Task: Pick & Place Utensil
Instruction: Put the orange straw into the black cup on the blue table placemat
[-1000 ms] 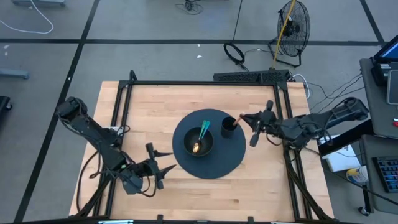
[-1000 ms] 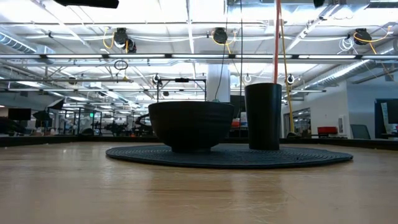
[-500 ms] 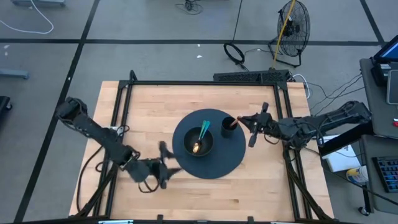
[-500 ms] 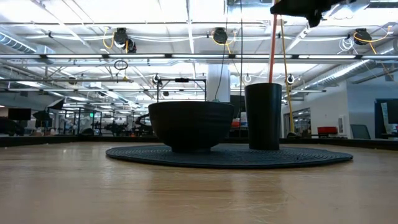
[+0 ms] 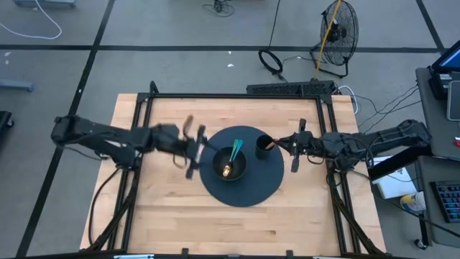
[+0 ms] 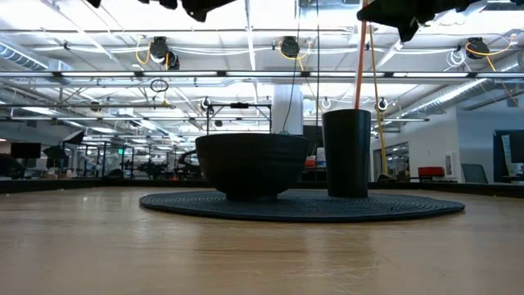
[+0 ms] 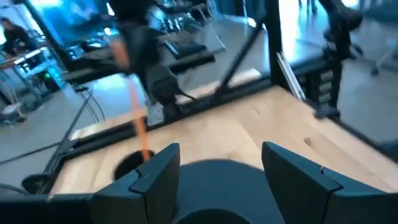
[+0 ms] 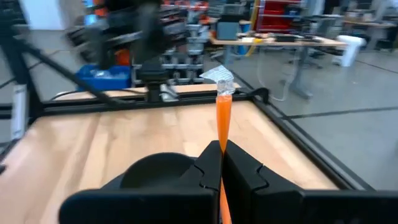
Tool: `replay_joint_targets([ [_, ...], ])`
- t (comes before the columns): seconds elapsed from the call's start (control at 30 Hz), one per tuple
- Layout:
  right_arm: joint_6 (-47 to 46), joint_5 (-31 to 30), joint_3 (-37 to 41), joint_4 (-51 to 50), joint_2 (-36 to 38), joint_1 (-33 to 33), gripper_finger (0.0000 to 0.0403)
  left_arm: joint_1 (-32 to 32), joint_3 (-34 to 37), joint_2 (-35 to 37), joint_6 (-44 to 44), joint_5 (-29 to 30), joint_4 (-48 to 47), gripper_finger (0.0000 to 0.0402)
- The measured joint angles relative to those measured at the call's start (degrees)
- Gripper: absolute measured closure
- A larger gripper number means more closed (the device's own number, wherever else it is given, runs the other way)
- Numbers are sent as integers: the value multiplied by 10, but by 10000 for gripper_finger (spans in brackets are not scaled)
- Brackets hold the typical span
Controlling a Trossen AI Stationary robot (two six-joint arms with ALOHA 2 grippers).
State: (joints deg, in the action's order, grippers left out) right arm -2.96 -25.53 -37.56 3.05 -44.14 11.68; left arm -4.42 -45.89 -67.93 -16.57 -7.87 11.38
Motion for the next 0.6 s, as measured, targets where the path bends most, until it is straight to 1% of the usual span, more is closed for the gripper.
replay_joint_targets([
  [0.07,8,19,0,0,0,-9,403,43,0,23,17,-32,-4,169],
  [0.13,14,31,0,-1,0,-19,403,82,5,53,27,-65,-28,169],
  [0.2,22,42,0,-7,0,-31,403,113,21,79,32,-105,-22,169],
  [0.27,26,63,0,-12,0,-46,403,137,55,113,37,-139,-13,169],
  [0.43,26,121,0,-16,0,-96,403,167,164,182,58,-148,92,169],
  [0.53,18,158,0,-15,0,-133,403,171,221,209,61,-148,140,169],
  [0.6,9,180,0,-15,0,-159,403,171,247,217,63,-147,166,169],
])
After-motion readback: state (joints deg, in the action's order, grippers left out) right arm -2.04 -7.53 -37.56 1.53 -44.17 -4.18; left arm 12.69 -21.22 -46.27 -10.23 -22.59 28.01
